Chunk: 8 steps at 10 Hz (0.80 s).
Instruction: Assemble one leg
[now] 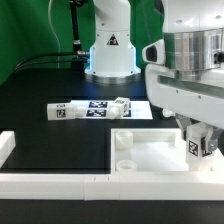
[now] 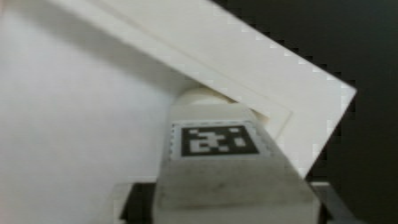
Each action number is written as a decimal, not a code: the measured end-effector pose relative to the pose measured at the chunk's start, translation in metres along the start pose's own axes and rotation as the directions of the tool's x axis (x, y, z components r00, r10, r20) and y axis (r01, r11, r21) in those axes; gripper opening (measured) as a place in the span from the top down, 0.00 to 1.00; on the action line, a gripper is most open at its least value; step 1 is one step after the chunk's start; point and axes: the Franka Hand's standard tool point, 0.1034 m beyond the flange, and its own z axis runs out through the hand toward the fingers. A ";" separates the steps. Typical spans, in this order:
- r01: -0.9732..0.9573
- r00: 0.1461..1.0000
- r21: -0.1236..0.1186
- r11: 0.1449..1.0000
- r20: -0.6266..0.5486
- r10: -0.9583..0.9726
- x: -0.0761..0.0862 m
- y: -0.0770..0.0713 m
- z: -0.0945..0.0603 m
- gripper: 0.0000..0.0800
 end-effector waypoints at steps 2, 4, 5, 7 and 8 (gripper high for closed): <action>-0.434 0.899 0.007 0.901 0.065 0.432 0.000 -0.002 0.000 0.64; -0.502 0.863 0.002 0.865 0.066 0.501 0.000 -0.002 0.000 0.63; -0.485 0.873 0.003 0.875 0.066 0.483 0.000 -0.002 0.000 0.63; -0.287 0.957 0.021 0.958 0.058 0.285 -0.001 -0.003 -0.001 0.38; -0.036 0.998 0.054 0.998 0.047 0.033 -0.004 -0.007 -0.002 0.23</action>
Offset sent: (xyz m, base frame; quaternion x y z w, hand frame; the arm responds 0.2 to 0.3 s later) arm 0.0000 0.0000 0.0000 0.0000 0.0000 0.1296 0.9916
